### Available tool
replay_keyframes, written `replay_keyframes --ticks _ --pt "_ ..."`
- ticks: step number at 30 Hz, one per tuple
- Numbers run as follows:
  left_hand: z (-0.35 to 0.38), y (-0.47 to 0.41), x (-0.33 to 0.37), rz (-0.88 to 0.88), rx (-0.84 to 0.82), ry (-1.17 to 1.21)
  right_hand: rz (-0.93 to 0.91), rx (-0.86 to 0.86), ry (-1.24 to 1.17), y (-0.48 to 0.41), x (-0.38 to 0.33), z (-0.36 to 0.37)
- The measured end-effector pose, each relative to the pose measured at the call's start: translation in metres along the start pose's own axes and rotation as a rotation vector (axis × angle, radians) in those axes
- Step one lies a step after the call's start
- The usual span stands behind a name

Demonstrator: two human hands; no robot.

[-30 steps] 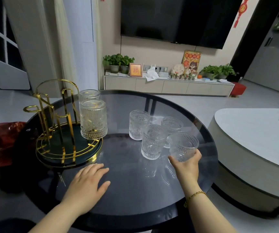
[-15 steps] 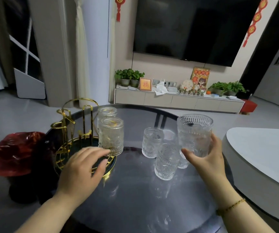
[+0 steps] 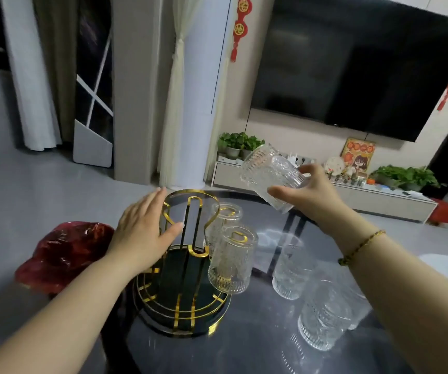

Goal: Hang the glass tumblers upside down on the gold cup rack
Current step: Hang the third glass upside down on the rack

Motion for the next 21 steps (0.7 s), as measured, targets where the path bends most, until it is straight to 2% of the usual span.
replay_keyframes --ticks 3,10,21 --pt "0.013 -0.002 -0.01 -0.03 -0.073 0.05 -0.037 -0.095 0.043 -0.021 -0.018 0.022" --pt "0.016 -0.003 -0.013 -0.009 -0.059 0.098 -0.054 -0.242 0.288 -0.063 -0.042 0.069" --pt "0.017 -0.003 -0.015 0.012 -0.009 0.19 -0.154 -0.459 0.481 -0.087 -0.045 0.132"
Point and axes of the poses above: each hand's wrist, its own y-axis away from the middle knuckle, its own z-axis out of the palm, x = y × z, the point moved 6 cm from there along -y, towards the middle knuckle, and after that the axes turned 3 degrees about -y, right-handed, at the moved point
